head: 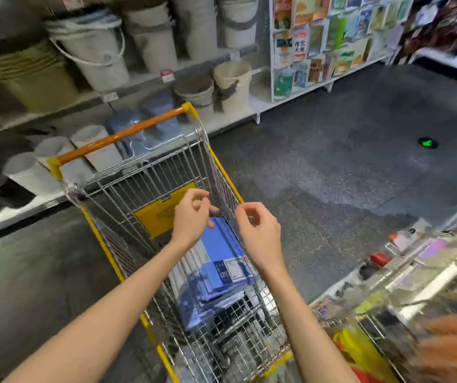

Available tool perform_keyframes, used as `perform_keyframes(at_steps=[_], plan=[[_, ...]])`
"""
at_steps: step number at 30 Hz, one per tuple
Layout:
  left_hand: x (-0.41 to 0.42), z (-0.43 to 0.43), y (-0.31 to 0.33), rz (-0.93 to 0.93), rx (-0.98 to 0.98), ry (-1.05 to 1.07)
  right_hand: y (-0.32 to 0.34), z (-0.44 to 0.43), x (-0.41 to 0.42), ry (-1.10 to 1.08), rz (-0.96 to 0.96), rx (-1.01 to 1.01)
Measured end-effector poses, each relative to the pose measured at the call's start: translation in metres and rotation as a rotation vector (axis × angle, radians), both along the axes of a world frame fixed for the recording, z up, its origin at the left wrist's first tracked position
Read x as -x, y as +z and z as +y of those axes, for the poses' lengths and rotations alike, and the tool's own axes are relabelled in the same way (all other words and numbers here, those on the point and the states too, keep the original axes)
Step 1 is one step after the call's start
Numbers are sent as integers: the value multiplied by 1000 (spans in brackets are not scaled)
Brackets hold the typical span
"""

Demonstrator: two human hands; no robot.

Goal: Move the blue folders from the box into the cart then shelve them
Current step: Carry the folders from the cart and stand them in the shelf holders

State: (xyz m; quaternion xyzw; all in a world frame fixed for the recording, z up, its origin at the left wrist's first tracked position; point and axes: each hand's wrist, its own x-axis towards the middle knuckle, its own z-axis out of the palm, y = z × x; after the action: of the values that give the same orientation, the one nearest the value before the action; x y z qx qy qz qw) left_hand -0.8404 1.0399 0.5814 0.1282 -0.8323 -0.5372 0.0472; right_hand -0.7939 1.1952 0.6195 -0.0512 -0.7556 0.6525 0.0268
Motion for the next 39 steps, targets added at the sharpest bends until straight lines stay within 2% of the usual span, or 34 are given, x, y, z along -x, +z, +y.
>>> perform_keyframes(at_steps=[7,15,18,21,24,29,36,39], plan=[[56,-76,-115,-333,-64,-30,-103,-73,67,82,-350,-126],[66,-126,-256,-619,40,-23,-217,-134,87,131,-621,-399],[64,-123,-276,-707,-44,21,-251,-138,85,155,-690,-497],[59,-120,-307,-753,-219,109,-282,-142,85,139,-768,-521],[58,-114,-313,-794,-247,150,-295,-144,91,137,-814,-508],[71,-114,-298,-733,-389,275,-313,-148,105,167,-805,-527],[87,-109,-304,-657,-658,298,-313,-142,123,249,-698,-599],[95,-102,-298,-626,-741,232,-312,-133,132,217,-655,-601]])
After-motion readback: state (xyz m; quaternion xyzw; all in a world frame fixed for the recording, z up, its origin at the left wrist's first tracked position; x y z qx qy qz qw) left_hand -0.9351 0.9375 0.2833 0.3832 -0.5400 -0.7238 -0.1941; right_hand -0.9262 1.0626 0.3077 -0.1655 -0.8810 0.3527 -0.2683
